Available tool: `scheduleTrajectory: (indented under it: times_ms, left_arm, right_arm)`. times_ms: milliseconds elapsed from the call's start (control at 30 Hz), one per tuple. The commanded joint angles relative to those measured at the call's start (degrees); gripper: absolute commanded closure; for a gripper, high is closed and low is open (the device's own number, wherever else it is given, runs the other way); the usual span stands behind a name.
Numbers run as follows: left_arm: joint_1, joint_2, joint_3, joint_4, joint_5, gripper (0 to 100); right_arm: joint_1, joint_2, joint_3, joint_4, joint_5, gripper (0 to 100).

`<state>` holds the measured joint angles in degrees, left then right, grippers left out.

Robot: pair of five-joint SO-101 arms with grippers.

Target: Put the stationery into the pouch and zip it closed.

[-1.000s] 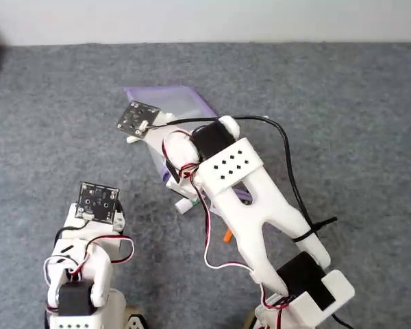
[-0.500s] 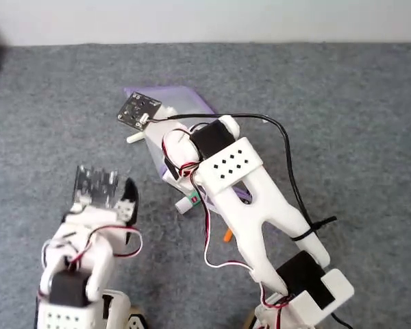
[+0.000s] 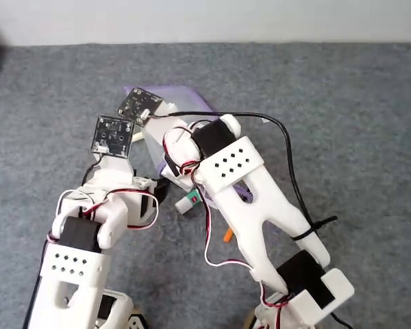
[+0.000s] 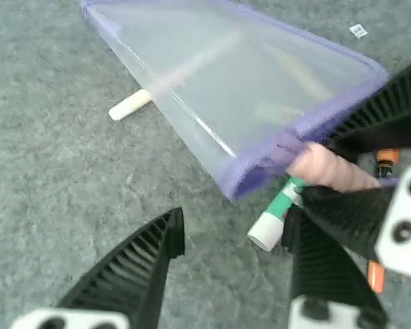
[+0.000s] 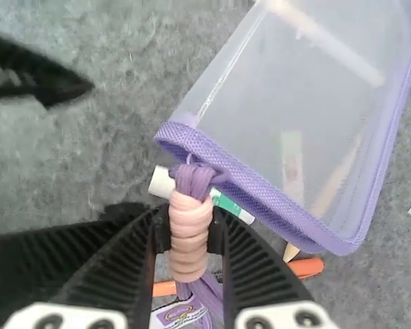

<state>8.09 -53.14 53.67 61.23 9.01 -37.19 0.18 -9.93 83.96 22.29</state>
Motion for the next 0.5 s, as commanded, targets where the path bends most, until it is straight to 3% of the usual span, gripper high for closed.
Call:
scheduleTrajectory:
  times_ms: [0,467]
  left_arm:
    - [0.09,0.00,-1.10,-2.81,0.62,75]
    - [-4.75,-0.18,3.21,-10.11,4.48,75]
  right_arm:
    - [-0.31,-1.10,-5.19,-0.48,-2.02,99.0]
    - [-0.66,-1.10,-6.77,3.47,-2.02,99.0]
